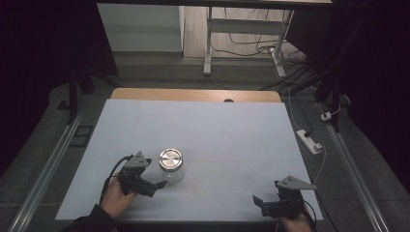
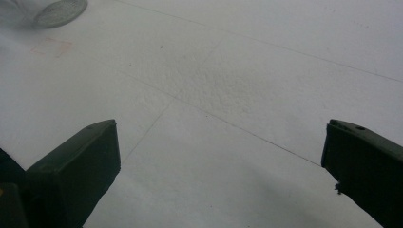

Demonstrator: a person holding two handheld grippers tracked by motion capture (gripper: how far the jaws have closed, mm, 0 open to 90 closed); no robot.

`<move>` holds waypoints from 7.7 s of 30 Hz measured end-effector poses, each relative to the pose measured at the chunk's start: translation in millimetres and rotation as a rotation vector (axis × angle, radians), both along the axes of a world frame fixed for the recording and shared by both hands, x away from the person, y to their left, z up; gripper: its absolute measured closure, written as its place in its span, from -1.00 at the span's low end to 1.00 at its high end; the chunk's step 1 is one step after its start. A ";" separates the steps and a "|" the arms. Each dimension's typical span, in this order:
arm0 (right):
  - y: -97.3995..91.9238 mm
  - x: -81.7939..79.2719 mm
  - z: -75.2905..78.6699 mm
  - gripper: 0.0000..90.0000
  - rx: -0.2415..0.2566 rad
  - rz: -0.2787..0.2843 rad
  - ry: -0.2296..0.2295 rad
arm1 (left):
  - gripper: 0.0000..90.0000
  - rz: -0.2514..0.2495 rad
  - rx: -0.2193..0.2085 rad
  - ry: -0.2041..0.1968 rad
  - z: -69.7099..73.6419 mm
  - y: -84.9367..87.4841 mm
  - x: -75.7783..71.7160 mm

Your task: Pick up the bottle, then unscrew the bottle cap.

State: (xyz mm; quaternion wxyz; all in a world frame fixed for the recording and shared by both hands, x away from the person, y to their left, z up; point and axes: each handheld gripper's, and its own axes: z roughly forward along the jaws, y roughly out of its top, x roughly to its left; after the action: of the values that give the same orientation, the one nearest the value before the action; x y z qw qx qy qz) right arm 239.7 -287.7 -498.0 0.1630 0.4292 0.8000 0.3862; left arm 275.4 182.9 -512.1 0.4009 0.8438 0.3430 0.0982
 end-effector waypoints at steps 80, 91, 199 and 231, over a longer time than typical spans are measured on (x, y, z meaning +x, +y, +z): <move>0.2 0.1 0.0 -1.00 0.002 0.002 -0.001 | -0.66 -0.164 0.025 -0.098 31.9 -49.4 41.9; -0.2 0.0 0.0 -1.00 0.003 0.005 -0.003 | -0.66 -0.209 0.027 -0.111 49.6 -68.4 48.4; 129.6 49.9 77.6 -1.00 0.097 0.369 -0.115 | -0.66 -0.286 -0.016 -0.100 58.1 -90.0 47.4; 187.5 74.5 82.9 -0.61 0.108 0.467 -0.163 | -0.66 -0.311 -0.005 -0.081 56.2 -96.6 45.9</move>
State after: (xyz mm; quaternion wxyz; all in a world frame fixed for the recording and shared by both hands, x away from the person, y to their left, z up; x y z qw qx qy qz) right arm 314.2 -100.2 -415.2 0.1102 0.2085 0.8400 0.4887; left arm 321.2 86.3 -455.9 0.4269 0.8811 0.1920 0.0678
